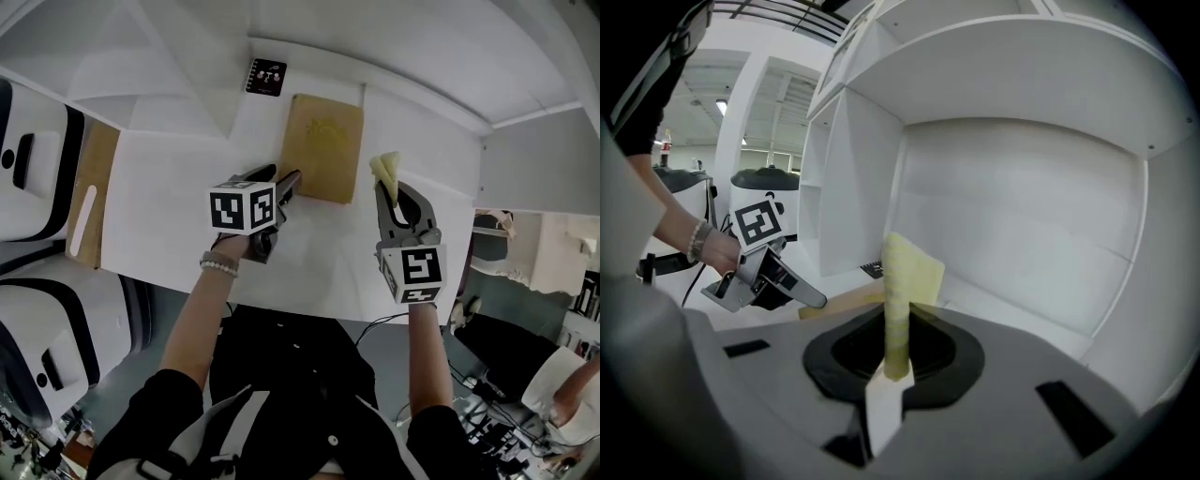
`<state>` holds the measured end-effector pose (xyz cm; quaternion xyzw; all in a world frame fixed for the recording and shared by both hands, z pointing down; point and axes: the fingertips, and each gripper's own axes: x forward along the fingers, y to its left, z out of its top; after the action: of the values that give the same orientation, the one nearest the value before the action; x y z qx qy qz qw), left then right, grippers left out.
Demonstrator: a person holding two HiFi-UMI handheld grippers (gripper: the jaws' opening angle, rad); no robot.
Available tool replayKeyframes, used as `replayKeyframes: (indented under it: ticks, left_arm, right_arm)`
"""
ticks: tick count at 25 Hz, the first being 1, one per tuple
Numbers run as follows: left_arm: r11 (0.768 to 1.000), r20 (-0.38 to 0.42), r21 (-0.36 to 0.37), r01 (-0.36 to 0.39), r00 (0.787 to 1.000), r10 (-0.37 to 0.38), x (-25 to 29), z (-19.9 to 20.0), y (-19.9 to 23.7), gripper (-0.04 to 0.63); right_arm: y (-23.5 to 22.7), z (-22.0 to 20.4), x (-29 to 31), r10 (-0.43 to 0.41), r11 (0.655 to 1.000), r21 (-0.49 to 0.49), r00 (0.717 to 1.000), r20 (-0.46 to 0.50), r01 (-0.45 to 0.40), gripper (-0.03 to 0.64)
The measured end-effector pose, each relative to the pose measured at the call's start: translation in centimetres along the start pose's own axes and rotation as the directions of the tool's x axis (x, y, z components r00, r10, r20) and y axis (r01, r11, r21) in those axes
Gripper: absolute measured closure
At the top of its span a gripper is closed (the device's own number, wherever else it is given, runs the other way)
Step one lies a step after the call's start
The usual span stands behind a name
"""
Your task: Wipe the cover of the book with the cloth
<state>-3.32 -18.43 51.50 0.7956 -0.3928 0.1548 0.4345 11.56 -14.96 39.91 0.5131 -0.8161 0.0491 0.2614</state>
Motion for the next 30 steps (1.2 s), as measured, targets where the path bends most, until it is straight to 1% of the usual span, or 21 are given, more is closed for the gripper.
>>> replayKeyframes:
  ticks: [6, 11, 15, 20, 23, 30]
  left_arm:
    - [0.999, -0.043, -0.009, -0.031, 0.999, 0.031, 0.9, -1.1, 1.2, 0.373]
    - [0.998, -0.043, -0.061, 0.0, 0.999, -0.002, 1.1, -1.4, 1.3, 0.373]
    - [0.994, -0.047, -0.109, 0.014, 0.999, -0.02, 1.4, -1.5, 1.5, 0.373]
    - [0.997, -0.043, -0.074, -0.001, 0.999, -0.002, 1.2, -1.5, 1.4, 0.373]
    - [0.997, -0.04, -0.072, -0.006, 0.999, 0.003, 1.3, -1.5, 1.3, 0.374]
    - [0.997, -0.036, -0.069, -0.021, 0.999, 0.019, 1.1, -1.5, 1.3, 0.374]
  right_arm:
    - [-1.0, 0.1, 2.7, 0.021, 0.999, -0.049, 1.0, -0.02, -0.022, 0.581]
    - [-2.2, 0.4, 4.8, 0.026, 0.996, -0.079, 0.999, -0.036, -0.029, 0.581]
    - [-3.5, 0.5, 7.1, 0.02, 0.992, -0.126, 0.998, -0.057, -0.027, 0.582]
    - [-5.0, 0.3, 10.0, 0.011, 0.978, -0.204, 0.994, -0.107, -0.033, 0.581]
    - [-5.8, -0.3, 12.1, 0.007, 0.966, -0.253, 0.989, -0.15, -0.045, 0.581]
    - [-7.4, -2.7, 16.1, -0.018, 0.939, -0.335, 0.963, -0.267, -0.076, 0.581]
